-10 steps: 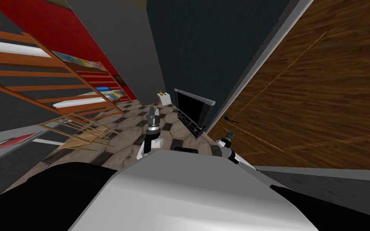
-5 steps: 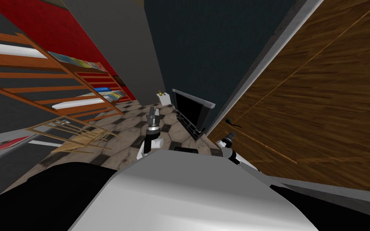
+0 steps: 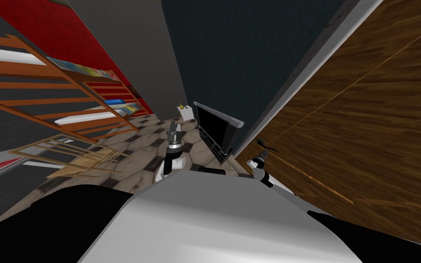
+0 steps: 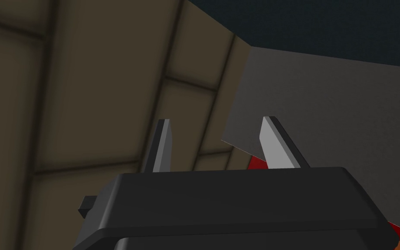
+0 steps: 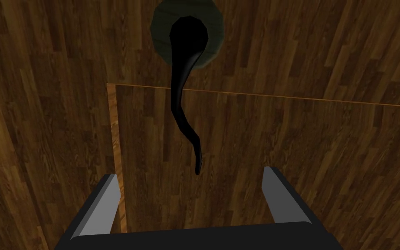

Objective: Pull the door open

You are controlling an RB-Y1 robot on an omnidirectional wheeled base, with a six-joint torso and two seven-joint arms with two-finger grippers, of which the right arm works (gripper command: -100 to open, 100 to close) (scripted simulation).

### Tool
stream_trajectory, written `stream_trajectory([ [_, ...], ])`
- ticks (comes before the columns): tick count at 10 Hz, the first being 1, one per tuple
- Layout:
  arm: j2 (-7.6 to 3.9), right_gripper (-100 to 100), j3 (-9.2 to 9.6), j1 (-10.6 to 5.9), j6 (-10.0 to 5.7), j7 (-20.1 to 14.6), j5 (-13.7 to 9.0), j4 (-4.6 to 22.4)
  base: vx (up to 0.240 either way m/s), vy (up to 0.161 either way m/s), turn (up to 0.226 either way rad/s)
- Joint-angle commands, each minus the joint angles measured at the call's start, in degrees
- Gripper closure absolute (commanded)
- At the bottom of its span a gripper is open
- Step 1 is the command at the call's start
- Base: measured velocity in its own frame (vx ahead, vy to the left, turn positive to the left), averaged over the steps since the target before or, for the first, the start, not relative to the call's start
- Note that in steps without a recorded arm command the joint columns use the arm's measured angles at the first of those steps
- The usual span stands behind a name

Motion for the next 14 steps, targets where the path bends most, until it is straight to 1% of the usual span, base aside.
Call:
stream_trajectory([
  [1, -0.16, -100, 0.04, -0.02, -0.08, -0.1, 0.0, 0.2, 0.178, -0.093, 0.024],
  [5, -0.28, -100, 0.07, 0.06, -0.04, -0.3, 0.0, 0.3, 0.165, -0.129, 0.024],
  [7, -0.25, -100, 0.07, 0.10, 0.00, -0.3, 0.0, 0.2, 0.124, -0.078, 0.013],
  [8, -0.25, 100, 0.07, 0.10, 0.00, -0.3, 0.0, 0.2, -0.012, 0.003, -0.004],
  [13, -0.25, 100, 0.07, 0.10, 0.00, -0.3, 0.0, 0.2, -0.014, 0.009, 0.001],
  [14, -0.12, 100, 0.15, 0.19, 0.17, -0.4, 0.0, 0.3, -0.091, 0.064, -0.004],
])
